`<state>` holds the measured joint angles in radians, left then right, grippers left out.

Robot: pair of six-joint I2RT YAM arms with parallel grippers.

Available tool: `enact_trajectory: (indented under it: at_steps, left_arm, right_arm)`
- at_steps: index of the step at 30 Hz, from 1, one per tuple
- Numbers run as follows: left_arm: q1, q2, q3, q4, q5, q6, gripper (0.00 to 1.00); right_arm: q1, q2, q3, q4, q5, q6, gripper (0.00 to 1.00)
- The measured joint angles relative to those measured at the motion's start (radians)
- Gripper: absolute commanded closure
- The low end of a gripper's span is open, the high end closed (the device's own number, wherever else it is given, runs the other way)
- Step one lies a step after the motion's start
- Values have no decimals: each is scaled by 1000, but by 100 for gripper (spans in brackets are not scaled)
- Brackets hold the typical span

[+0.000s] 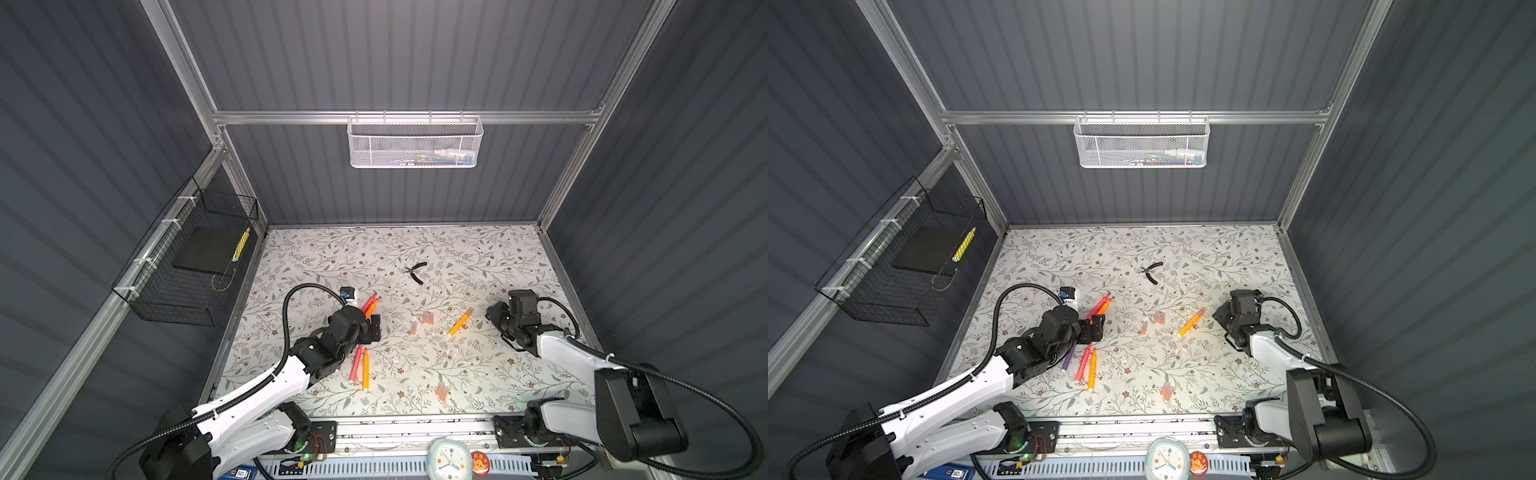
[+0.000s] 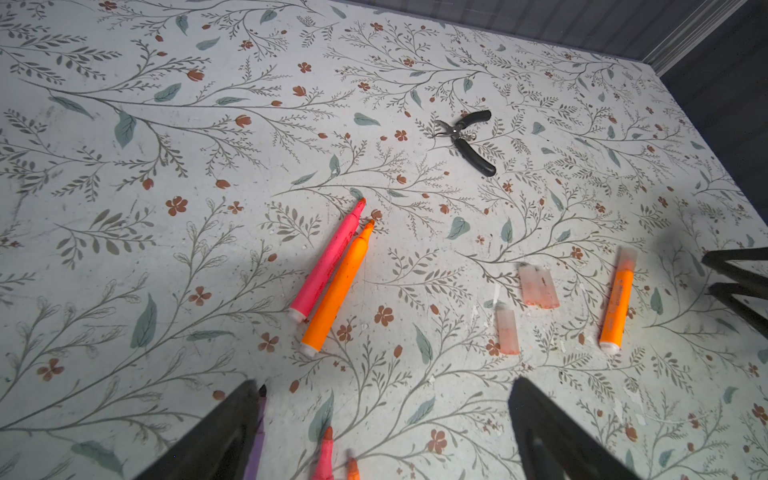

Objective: Insert the pens into the pen caps

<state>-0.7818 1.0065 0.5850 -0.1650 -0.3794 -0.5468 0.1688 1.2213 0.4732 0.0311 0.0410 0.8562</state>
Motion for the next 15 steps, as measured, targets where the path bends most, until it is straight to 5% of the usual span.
enact_trajectory:
  at_steps: [10,15]
  left_arm:
    - [0,23,3,0,-38,0,4]
    - [20,164,53,-7,-78,1,13]
  right_arm:
    - [318,46,206,-106,147,-79,32]
    - [409,61,213,-102,170,-93,33]
